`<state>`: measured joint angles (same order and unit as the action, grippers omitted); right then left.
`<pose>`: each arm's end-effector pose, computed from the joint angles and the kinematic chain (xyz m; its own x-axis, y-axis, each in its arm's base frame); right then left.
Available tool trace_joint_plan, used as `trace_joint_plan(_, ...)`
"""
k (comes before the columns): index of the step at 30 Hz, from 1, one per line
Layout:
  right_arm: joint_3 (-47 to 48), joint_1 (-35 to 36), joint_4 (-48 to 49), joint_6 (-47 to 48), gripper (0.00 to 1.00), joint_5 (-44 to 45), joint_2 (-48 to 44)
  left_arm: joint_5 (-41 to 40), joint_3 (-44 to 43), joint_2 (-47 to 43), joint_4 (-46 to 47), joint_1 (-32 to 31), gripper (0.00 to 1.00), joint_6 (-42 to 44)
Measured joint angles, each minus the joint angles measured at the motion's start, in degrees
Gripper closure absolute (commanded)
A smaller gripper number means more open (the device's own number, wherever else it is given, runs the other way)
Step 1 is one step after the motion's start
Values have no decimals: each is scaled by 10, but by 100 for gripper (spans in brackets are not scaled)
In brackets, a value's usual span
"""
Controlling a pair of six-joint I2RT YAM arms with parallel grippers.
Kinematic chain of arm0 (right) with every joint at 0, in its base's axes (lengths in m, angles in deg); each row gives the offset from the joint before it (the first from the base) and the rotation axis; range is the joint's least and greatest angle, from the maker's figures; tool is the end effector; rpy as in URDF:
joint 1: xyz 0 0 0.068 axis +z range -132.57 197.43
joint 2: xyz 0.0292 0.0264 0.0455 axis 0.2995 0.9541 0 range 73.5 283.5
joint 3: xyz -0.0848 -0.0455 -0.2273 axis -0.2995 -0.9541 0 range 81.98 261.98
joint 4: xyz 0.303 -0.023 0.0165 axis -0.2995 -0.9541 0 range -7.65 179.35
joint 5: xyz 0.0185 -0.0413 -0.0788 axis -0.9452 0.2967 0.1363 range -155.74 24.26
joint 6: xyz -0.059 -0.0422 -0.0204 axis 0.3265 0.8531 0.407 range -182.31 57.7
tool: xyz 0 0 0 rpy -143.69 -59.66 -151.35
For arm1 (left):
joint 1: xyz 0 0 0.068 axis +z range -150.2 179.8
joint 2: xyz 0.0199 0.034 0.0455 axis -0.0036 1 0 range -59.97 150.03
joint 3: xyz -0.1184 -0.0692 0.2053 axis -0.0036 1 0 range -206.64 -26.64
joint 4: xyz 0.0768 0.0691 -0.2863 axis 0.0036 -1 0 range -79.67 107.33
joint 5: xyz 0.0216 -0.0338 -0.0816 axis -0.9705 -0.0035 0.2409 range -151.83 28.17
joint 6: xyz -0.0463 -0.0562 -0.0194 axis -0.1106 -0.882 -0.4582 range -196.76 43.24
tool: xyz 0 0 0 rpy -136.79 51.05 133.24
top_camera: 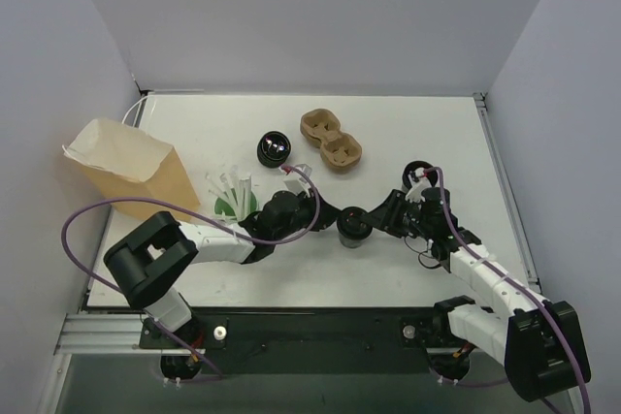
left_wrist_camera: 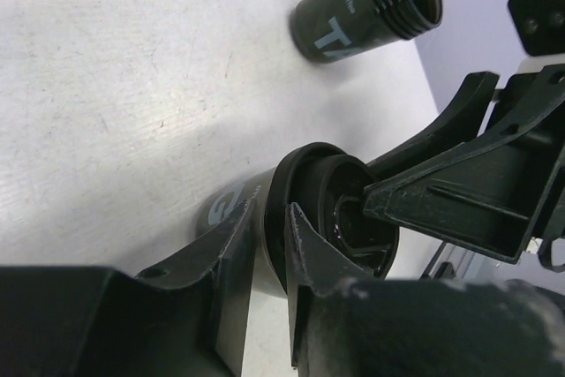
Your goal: Pack the takeout coffee
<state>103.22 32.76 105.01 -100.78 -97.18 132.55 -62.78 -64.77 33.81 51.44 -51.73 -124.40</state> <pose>0.2640 0.1069 0.1379 -0.7149 0.3545 -0.6027 -0.3150 0.6063 0.7302 0.2355 -0.2944 0.0938 -0.7252 -0.2749 -0.6312 0.3521 0.6398 -0.6832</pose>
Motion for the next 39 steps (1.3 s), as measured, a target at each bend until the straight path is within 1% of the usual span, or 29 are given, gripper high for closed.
trace_joint_plan(3, -4, 1, 0, -4, 67, 8, -7, -17, 26, 12, 69, -8, 77, -27)
trace_joint_plan(8, -4, 1, 0, -5, 67, 12, -8, -71, 45, 18, 111, -30, 79, -49)
trace_joint_plan(14, -6, 1, 0, -5, 67, 19, -12, -123, 57, 26, 142, -53, 78, -62)
trace_joint_plan(17, -6, 1, 0, -5, 67, 24, -12, -145, 70, 43, 188, -62, 75, -76)
trace_joint_plan(19, -6, 1, 0, -5, 67, 26, -12, -166, 75, 55, 215, -73, 75, -86)
trace_joint_plan(24, -5, 1, 1, 4, 67, 33, -15, -198, 87, 67, 238, -93, 75, -109)
trace_joint_plan(26, -4, 1, 1, 9, 67, 33, -15, -199, 90, 56, 226, -97, 75, -113)
trace_joint_plan(27, -2, 1, -1, 10, 67, 33, -15, -199, 92, 43, 214, -99, 72, -113)
trace_joint_plan(29, 0, 2, -4, 13, 67, 31, -15, -191, 94, 10, 162, -105, 71, -110)
trace_joint_plan(31, 4, 5, -11, 15, 67, 25, -15, -169, 80, -38, 79, -117, 66, -98)
trace_joint_plan(34, 9, 7, -26, 18, 67, 23, -14, -140, 29, -96, -114, -120, 63, -51)
trace_joint_plan(37, 17, 9, -45, 21, 67, 23, -14, -120, -17, -134, -303, -93, 59, -1)
trace_joint_plan(39, 23, 9, -58, 21, 65, 22, -18, -115, -44, -162, -385, -68, 58, 21)
